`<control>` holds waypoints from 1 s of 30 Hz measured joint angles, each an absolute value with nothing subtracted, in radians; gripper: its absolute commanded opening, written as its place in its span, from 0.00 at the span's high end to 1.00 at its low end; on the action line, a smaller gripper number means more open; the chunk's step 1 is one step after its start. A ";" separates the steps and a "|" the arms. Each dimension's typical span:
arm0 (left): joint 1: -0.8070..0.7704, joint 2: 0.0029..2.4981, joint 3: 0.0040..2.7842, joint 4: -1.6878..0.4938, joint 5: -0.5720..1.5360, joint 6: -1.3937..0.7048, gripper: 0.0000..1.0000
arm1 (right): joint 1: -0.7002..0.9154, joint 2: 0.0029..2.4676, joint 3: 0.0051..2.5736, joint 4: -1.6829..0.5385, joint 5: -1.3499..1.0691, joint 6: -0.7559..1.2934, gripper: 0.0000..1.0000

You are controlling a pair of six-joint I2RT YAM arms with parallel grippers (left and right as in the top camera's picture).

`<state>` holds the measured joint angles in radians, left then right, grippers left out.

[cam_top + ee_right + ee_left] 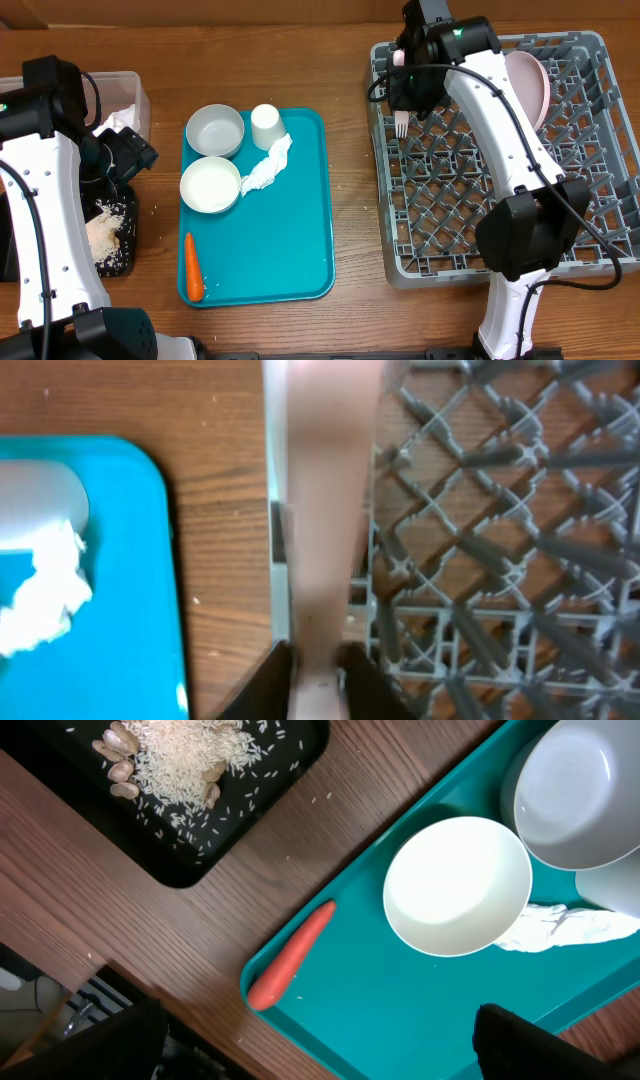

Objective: Sort waste into correct bins and load items into the dishwasher rack
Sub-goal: 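Carry the fork right and insert it into the dish rack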

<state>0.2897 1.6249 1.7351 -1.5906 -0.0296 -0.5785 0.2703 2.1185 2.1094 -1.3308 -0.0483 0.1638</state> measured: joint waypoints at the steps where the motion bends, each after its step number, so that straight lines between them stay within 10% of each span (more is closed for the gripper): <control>1: 0.290 1.625 1.735 -1.591 -0.029 -0.579 0.00 | 0.270 2.119 2.096 -1.322 -0.050 0.155 0.66; 17: 0.290 1.625 1.735 -1.591 -0.030 -0.579 0.00 | 0.279 2.119 2.062 -1.383 -0.125 0.153 0.52; 23: 0.290 1.625 1.735 -1.591 -0.030 -0.579 0.00 | 0.331 2.119 2.062 -1.375 -0.278 0.162 0.02; 30: 0.290 1.625 1.735 -1.591 -0.029 -0.579 0.00 | 0.505 2.119 2.062 -1.266 -0.300 0.318 0.00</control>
